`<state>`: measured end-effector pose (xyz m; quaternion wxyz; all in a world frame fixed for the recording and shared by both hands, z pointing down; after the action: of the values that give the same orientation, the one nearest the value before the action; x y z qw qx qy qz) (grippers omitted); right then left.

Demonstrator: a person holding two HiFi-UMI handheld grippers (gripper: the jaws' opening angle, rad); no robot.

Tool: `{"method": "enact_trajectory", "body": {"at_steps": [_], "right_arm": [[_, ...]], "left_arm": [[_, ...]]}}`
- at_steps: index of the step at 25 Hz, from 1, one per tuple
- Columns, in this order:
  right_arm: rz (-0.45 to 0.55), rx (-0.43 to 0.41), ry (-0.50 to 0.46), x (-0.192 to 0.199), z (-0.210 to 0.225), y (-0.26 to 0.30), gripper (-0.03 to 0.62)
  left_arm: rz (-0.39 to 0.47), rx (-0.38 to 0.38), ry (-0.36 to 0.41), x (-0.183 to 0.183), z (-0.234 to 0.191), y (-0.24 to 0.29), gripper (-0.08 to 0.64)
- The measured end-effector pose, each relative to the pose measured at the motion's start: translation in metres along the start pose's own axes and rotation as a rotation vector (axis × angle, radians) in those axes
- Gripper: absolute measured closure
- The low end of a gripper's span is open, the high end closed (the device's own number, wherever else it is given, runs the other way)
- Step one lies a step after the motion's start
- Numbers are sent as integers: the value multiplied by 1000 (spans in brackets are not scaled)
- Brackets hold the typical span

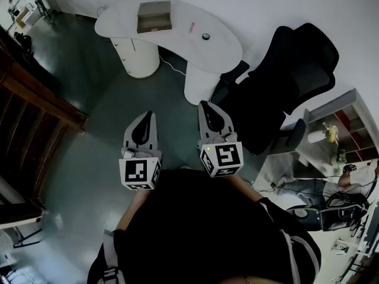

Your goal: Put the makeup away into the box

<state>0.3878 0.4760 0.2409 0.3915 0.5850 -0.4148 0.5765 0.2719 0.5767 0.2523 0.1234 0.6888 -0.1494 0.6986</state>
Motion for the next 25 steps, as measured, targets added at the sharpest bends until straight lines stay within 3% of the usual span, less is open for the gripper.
{"method": "enact_trajectory", "body": {"at_steps": [13,25], "right_arm": [[29,-36,30,2,34,2,571],[35,-34,12,8,55,40,569]], "left_arm": [[7,-34,17,-1,21,23,554],[10,-52,18,6,-1,61,554]]}}
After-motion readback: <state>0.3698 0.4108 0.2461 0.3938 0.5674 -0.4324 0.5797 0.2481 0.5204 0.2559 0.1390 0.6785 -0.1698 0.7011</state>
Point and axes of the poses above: the fingertips, and each gripper's own axes: y forward along the fingers, z to its right, x out of its underside, the point moved 2 cm from there along -y, backward along the fingers, and after that the axes turned 11 degrees about -x, right-handed, at the moved point
